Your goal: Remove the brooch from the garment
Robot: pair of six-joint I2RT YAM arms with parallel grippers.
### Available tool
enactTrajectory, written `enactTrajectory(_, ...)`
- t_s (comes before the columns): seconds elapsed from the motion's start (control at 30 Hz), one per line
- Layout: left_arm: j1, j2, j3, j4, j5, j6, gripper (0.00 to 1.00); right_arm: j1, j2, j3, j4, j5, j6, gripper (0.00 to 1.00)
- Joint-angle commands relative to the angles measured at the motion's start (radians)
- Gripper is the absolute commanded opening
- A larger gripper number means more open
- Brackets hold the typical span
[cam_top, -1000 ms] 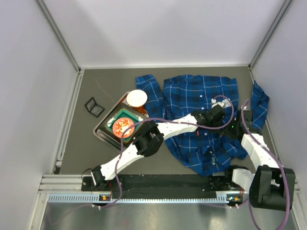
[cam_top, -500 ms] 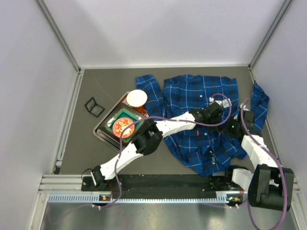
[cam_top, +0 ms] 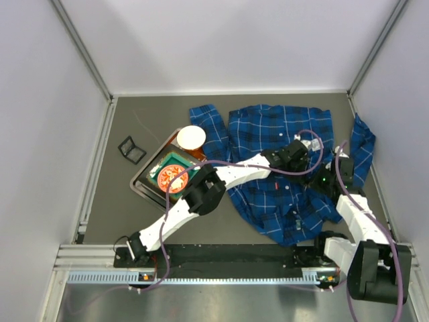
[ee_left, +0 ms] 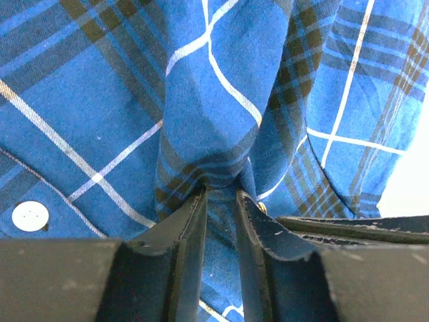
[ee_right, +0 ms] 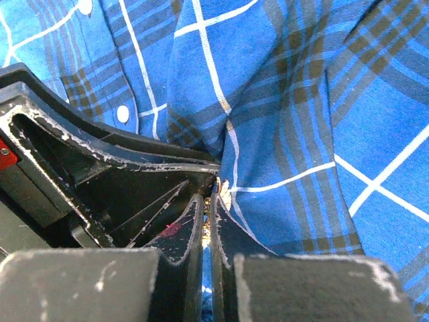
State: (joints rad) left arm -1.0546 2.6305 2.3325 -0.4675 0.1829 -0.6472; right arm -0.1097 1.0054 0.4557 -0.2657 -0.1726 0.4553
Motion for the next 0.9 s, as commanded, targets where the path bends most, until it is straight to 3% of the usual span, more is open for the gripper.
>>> enactTrajectory(0.0, -0.029, -0.142, -0.114, 0.096, 0.046, 0.035, 0.34, 0.024, -0.071, -0.023, 0.013, -0.001, 0.057, 0.00)
enactTrajectory(0.17, 0.030, -0.253, -0.295, 0.223, 0.145, -0.014, 0.48, -0.071, -0.132, -0.071, 0.011, -0.060, 0.062, 0.00)
enactTrajectory(0.3, 0.061, -0.273, -0.322, 0.305, 0.344, -0.068, 0.53, -0.100, -0.130, -0.069, 0.013, -0.122, 0.034, 0.00)
enactTrajectory(0.4, 0.062, -0.259, -0.321, 0.348, 0.467, -0.132, 0.47, -0.107, -0.140, -0.063, 0.011, -0.128, 0.023, 0.00)
enactTrajectory(0.5, 0.062, -0.267, -0.374, 0.443, 0.515, -0.193, 0.31, -0.107, -0.154, -0.068, 0.010, -0.117, 0.028, 0.00)
enactTrajectory(0.7, 0.059, -0.276, -0.363, 0.334, 0.412, -0.082, 0.13, -0.108, -0.160, -0.063, -0.003, -0.099, 0.026, 0.00)
enactTrajectory(0.87, 0.059, -0.273, -0.358, 0.303, 0.372, -0.023, 0.09, -0.111, -0.154, -0.061, -0.004, -0.100, 0.025, 0.00)
